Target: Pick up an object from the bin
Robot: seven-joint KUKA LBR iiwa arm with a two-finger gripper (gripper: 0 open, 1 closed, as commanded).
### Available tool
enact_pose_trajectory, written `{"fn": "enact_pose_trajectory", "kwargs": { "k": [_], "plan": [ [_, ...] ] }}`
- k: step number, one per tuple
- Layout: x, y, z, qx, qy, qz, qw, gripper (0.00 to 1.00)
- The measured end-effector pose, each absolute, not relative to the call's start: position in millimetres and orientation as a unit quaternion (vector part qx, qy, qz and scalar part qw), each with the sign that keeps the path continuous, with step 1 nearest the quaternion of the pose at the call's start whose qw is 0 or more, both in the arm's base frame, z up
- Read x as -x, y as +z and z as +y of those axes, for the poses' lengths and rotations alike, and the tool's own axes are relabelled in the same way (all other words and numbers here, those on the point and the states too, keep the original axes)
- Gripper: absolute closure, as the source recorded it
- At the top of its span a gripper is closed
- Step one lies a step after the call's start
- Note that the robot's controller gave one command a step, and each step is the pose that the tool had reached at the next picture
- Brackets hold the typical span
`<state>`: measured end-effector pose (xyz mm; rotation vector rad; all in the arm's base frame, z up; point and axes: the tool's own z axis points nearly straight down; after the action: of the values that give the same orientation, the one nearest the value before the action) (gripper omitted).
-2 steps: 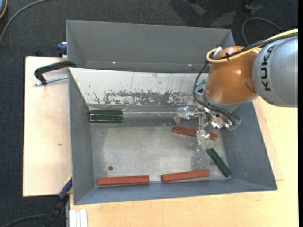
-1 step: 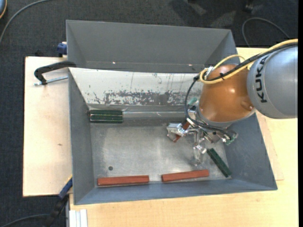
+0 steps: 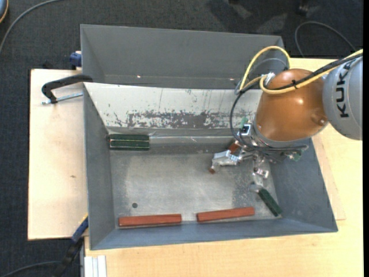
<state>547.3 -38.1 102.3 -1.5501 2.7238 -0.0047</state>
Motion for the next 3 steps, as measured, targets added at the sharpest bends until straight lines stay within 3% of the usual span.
{"fn": "enact_pose_trajectory", "kwargs": {
  "k": [1, 2, 3],
  "plan": [
    [-597.4, 91, -135, 0.583, -0.001, 0.812, 0.004, 0.0],
    [-566.4, 91, -65, 0.536, 0.002, 0.844, 0.001, 0.0],
    [-573.5, 171, -114, 0.478, -0.004, 0.878, 0.006, 0.0]
  ]
}}
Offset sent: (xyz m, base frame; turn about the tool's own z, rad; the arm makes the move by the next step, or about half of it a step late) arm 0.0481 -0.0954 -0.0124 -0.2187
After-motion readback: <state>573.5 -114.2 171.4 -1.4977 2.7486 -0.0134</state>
